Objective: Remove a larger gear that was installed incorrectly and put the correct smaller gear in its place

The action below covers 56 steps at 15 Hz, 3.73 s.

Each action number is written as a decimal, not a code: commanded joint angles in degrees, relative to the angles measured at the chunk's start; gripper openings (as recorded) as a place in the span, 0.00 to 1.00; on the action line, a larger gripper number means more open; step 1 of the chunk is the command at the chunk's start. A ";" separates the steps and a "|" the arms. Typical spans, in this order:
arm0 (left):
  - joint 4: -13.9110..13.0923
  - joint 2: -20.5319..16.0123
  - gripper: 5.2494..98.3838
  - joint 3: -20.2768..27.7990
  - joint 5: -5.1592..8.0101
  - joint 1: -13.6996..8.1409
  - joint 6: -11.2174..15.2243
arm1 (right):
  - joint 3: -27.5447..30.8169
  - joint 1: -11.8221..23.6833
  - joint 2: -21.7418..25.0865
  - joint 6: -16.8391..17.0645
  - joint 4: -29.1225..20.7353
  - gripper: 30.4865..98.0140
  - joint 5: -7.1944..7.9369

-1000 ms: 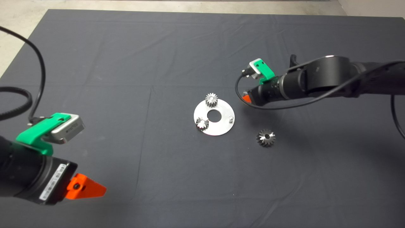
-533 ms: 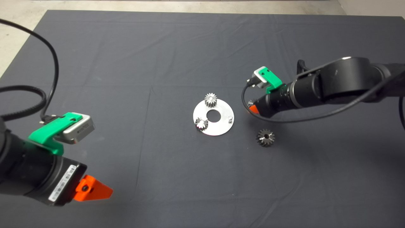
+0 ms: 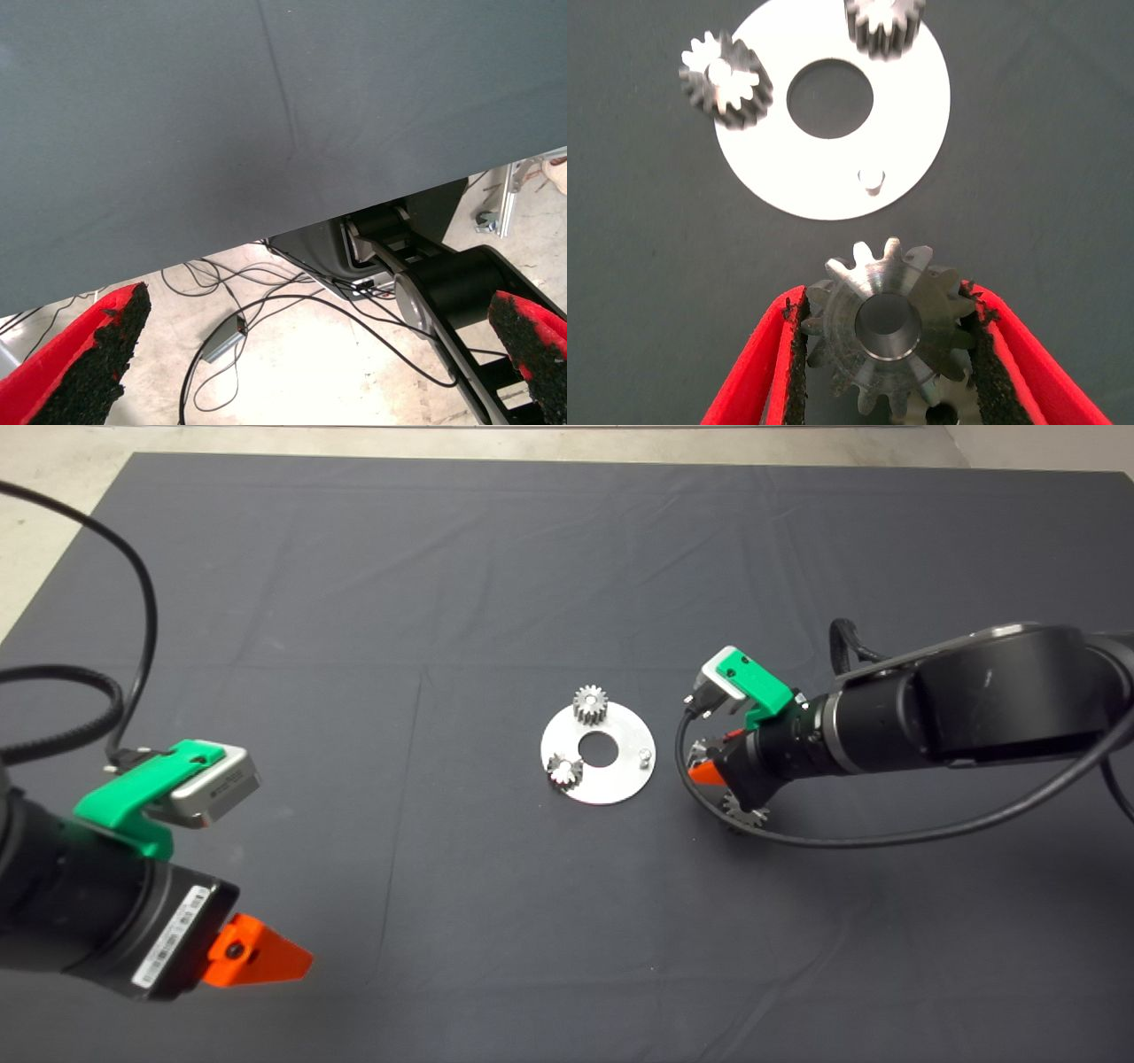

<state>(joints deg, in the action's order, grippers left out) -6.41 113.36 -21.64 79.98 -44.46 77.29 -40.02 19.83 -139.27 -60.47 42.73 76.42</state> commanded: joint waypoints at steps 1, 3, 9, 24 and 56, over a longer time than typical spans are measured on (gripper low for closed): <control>-1.06 -0.28 1.00 -0.86 5.54 -0.54 3.48 | 0.57 0.47 -3.52 -0.44 6.84 0.13 5.60; -0.97 -0.28 1.00 -0.72 5.36 -0.54 3.18 | 0.19 0.03 -3.55 -0.44 6.93 0.13 5.49; -0.92 -2.07 1.00 0.60 2.55 -0.63 0.93 | -2.96 -2.45 -4.69 -0.44 8.08 0.13 5.40; -1.06 -2.57 1.00 0.65 2.37 -0.54 0.93 | -4.79 -7.44 -5.32 -8.09 16.95 0.13 5.40; -1.14 -1.86 1.00 0.65 2.28 -0.54 1.29 | -10.76 -9.81 -9.85 -9.32 17.04 0.13 5.31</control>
<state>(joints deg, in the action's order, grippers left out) -6.45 111.43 -21.55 82.08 -44.46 78.47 -50.38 9.36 -149.36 -69.73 58.47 81.93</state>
